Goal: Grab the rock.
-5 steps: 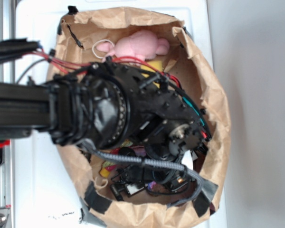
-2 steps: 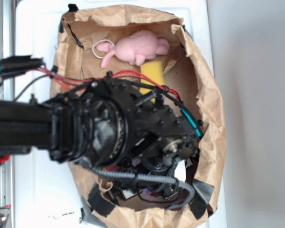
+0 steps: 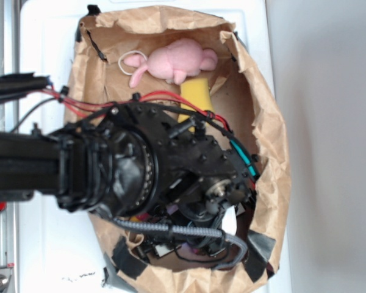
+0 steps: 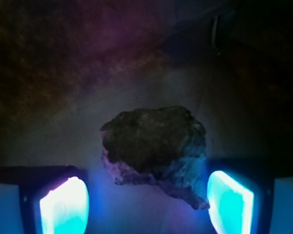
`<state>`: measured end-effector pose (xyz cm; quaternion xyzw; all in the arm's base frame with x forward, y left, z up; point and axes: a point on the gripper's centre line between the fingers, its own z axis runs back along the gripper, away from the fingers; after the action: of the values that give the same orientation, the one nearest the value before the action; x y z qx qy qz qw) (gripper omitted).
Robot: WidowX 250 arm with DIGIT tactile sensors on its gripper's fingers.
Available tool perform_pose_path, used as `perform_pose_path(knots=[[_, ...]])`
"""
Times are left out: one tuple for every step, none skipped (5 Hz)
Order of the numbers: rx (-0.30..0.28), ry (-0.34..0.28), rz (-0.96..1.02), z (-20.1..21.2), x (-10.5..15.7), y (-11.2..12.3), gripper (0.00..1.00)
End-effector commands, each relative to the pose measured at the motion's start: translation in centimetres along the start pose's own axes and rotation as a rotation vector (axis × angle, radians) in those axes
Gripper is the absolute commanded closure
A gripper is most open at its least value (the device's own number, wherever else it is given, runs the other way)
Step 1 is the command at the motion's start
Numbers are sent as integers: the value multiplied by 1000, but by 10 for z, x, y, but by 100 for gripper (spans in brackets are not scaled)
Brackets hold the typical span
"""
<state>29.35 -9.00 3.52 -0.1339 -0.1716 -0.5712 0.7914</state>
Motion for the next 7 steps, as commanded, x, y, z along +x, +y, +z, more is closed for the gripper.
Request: perform_pose_path(knots=[[2,-58,-51,12,35,-6,0],[-4,-90,-18,20,39,-2,0],[-3,-116,5,26,44,3,0],[3,-125,15,26,45,3,0],[22,-145,32,27,47,8,0],[32,-159,34,27,49,13,0],[37,-161,17,24,48,12,0]])
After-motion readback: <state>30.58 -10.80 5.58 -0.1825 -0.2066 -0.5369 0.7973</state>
